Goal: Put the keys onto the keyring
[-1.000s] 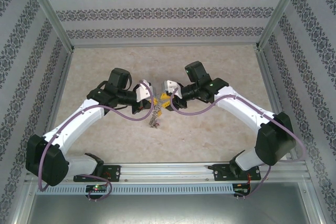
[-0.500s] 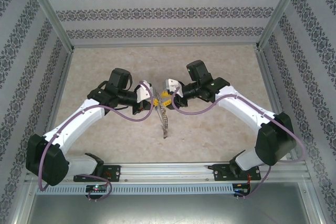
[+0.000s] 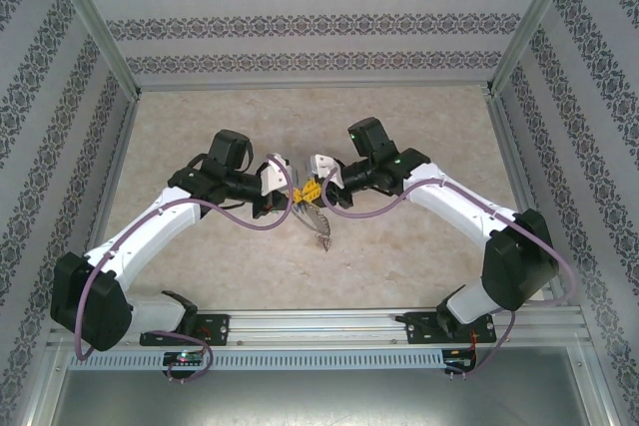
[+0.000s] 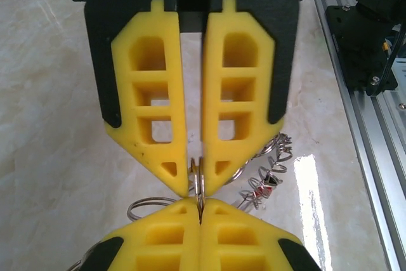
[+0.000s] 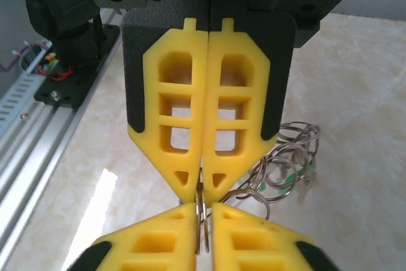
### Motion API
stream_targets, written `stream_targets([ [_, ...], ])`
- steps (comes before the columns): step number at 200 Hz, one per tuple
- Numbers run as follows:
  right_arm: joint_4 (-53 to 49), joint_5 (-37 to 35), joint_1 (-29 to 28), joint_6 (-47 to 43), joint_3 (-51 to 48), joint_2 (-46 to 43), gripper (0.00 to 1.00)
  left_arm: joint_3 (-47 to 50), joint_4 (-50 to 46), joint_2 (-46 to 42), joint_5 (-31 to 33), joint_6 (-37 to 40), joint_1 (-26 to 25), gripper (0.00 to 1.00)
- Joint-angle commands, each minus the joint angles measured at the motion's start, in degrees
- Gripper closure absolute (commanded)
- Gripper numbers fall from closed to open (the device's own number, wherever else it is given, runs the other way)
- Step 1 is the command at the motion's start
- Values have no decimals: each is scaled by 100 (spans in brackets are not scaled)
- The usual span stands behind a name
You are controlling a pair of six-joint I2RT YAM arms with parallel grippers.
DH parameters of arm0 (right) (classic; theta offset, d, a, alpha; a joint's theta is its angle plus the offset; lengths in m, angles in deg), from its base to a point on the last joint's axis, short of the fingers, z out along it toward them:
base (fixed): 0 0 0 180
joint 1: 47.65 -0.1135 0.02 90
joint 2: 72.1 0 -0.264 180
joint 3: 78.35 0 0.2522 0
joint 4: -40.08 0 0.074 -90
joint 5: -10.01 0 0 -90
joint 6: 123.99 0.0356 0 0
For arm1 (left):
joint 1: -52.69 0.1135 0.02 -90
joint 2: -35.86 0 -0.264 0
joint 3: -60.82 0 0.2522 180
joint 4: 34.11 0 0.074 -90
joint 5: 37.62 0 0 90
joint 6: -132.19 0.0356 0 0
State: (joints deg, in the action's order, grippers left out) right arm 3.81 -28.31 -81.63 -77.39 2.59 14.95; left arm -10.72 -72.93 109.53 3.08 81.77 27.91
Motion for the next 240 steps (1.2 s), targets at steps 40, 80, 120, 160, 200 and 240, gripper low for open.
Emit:
stream_targets([
  [40,1333,296,43,1276,-296,-77,100,-129,409,-79,-248,-178,-12,100],
  [80,3610,336,315,3055,-1023,-431,100,-58,398,-28,-353,-248,88,98],
  [120,5004,189,457,4087,-1387,-602,100,-28,513,-30,-323,-216,121,98],
  [160,5538,176,576,4553,-1474,-654,100,-32,476,-45,-344,-143,174,96],
  [200,5655,210,582,4671,-1475,-639,100,39,543,-98,-422,-116,170,88],
  [240,5666,250,542,4718,-1433,-588,100,126,640,-159,-461,-152,174,84],
])
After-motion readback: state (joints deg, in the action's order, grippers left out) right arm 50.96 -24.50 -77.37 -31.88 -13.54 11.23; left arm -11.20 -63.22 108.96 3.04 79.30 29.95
